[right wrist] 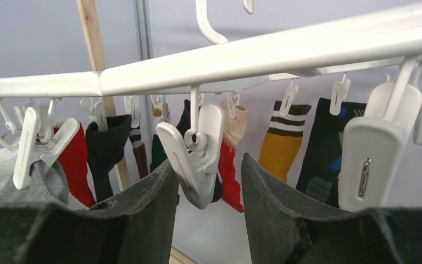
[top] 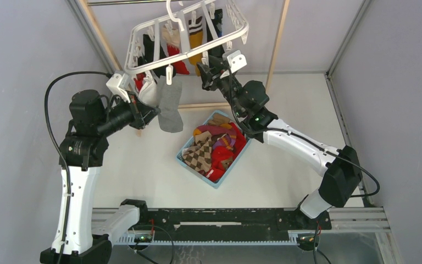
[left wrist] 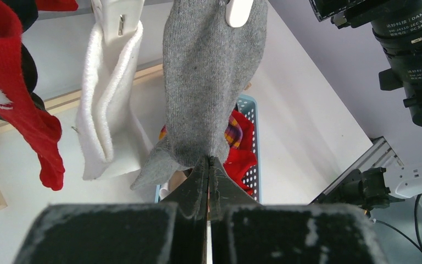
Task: Clip the socks to the hanger
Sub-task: Open the clamp at the hanger.
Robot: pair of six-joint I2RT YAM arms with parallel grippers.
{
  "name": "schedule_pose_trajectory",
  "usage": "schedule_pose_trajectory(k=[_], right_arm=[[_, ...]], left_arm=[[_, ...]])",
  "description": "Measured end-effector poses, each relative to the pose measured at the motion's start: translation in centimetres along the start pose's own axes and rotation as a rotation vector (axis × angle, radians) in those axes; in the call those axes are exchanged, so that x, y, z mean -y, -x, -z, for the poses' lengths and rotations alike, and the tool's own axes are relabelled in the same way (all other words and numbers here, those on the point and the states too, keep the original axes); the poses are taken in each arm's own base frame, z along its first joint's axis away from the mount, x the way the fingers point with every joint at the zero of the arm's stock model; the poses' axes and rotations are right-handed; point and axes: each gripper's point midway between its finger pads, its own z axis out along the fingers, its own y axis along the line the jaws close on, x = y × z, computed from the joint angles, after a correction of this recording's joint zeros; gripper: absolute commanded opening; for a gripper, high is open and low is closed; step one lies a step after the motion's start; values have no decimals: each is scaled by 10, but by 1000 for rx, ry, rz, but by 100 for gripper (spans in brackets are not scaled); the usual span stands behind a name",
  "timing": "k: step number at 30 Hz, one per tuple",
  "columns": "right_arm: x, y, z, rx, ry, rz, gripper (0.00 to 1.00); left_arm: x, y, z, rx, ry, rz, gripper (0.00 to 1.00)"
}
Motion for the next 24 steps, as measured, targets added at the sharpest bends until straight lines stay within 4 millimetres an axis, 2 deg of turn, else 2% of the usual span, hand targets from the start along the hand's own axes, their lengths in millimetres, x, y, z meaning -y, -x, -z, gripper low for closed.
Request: schedule_pose_trajectory(k=[6,11,14,19,20,21,23,24], right_arm=[[2,3,-4,5,-13,22,48],[3,2,-5,0,-15,33,29],[2,2,-5,-5,-8,34,13],[-4,-4,-4,-25,22,26,4],[-5,-5,-4,-30,30,24,4],[-8,-7,-3,-39,42,21,3],[-12,-8,-1,-49,57,13,3],[-14,-8,-1,-51,64,8,2]], left_arm=[[0,0,0,0,0,-6,0],[0,0,0,-2,0,-6,0],[0,-1,0,-5,1,-4,0],[-1,-2,1,-7,2,-2,0],[-1,-2,1,-8,3,-1,2],[-1,-2,1,-10,5,0,8],[-1,-2,2,-10,8,2,29],[0,1,4,-5,10,2,35]])
